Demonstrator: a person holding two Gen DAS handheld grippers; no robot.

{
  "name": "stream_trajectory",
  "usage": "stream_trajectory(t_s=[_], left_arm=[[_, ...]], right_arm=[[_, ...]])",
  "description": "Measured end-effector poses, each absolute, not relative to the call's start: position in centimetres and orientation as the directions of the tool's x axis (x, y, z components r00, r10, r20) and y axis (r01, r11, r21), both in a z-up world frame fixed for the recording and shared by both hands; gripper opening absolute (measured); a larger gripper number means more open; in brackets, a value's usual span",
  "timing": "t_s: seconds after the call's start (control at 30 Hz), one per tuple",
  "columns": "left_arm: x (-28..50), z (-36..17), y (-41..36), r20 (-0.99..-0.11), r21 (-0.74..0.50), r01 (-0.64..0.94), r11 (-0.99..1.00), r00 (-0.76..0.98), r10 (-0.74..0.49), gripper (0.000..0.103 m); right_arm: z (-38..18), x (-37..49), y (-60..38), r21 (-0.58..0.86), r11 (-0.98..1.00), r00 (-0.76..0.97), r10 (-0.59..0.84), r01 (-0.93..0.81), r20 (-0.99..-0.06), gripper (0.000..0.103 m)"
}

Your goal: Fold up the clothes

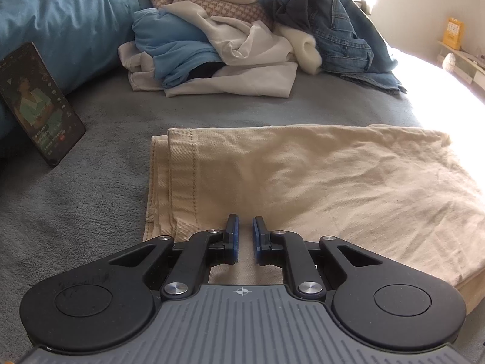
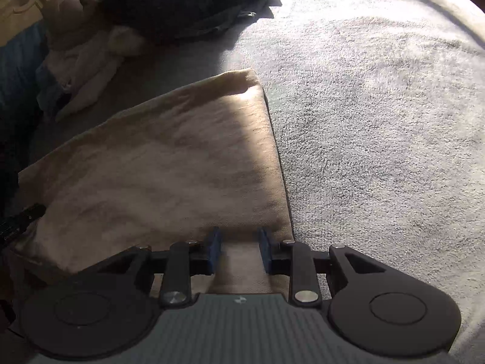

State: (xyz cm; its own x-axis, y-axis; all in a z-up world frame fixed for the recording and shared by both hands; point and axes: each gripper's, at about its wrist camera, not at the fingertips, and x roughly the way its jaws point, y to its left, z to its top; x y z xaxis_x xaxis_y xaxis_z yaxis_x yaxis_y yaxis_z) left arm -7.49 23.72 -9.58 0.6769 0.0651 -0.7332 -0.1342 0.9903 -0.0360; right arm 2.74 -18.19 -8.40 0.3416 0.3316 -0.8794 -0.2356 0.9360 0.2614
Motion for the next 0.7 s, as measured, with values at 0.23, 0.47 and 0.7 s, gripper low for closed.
stream_trajectory(t_s=[0.23, 0.47, 0.7], left_arm=[[-7.4, -9.6, 23.5, -0.732, -0.011, -0.128, 0.992, 0.677, 0.079, 0.012], [-8.3, -7.7, 23.1, -0.709, 0.09, -0.137, 0.986, 0.687, 0.16, 0.026], [-10.3, -4.0, 17.9, -0.668, 0.099, 0.093, 0.991, 0.744, -0.003, 0.04]], right_arm=[[-9.2, 0.1, -20.0, 0.261, 0.942, 0.288, 0.315, -0.212, -0.904, 0.03], [-7.6, -0.4, -23.8, 0.453, 0.89, 0.366, 0.44, -0.053, -0.82, 0.042], [-10.8, -0.8, -25.4, 0.697, 0.705, 0.25, 0.656, 0.133, -0.712, 0.046]])
